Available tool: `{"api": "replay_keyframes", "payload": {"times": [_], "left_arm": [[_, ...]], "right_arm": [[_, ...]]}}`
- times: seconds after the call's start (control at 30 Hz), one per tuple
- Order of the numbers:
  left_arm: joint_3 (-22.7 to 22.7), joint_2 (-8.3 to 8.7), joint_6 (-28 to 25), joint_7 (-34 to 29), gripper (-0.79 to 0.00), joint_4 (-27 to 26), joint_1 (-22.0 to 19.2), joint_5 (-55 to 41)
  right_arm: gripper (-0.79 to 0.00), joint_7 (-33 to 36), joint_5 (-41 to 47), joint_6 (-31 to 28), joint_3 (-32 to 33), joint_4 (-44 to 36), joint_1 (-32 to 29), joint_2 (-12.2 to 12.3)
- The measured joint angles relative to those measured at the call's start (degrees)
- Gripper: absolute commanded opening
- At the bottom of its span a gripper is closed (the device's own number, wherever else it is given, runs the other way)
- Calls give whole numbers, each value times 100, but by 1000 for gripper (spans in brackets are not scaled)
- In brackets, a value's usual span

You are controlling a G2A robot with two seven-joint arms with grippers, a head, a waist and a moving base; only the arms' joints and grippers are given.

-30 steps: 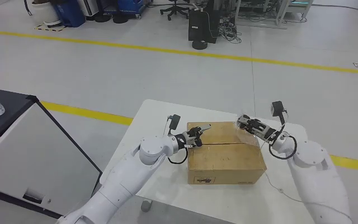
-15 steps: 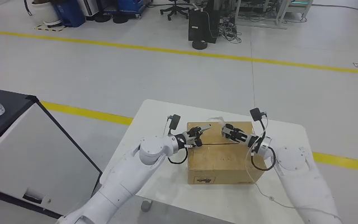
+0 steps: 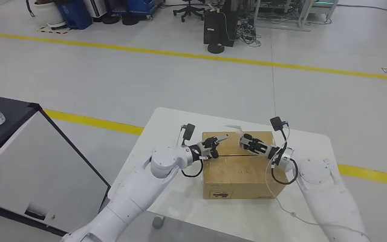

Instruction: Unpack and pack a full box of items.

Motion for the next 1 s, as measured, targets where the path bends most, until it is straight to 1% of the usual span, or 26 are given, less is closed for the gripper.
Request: {"api": "replay_keyframes", "payload": {"times": [0.07, 0.17, 0.3, 0.6, 0.8, 0.9, 1.0], "left_arm": [[-6, 0, -4, 7, 0, -4, 7, -7], [-107, 14, -32, 42, 0, -98, 125, -93], [-331, 85, -54, 175, 0, -310, 309, 89], [-966, 247, -277, 594, 0, -1152, 963, 327], [-1448, 361, -219, 890, 0, -1750, 1402, 603], [-1663, 411, -195, 999, 0, -2041, 1649, 744], [-1835, 447, -193, 1123, 0, -2268, 1862, 874]], "right_arm": [[-785, 0, 0, 0, 0, 0, 0, 0], [-785, 0, 0, 0, 0, 0, 0, 0], [-785, 0, 0, 0, 0, 0, 0, 0], [-785, 0, 0, 0, 0, 0, 0, 0], [-785, -14, -12, -14, -28, -37, -16, -4], [-785, -26, -164, -208, -216, -190, -51, -27], [-785, -81, -345, -490, -398, -159, 8, -53]]}}
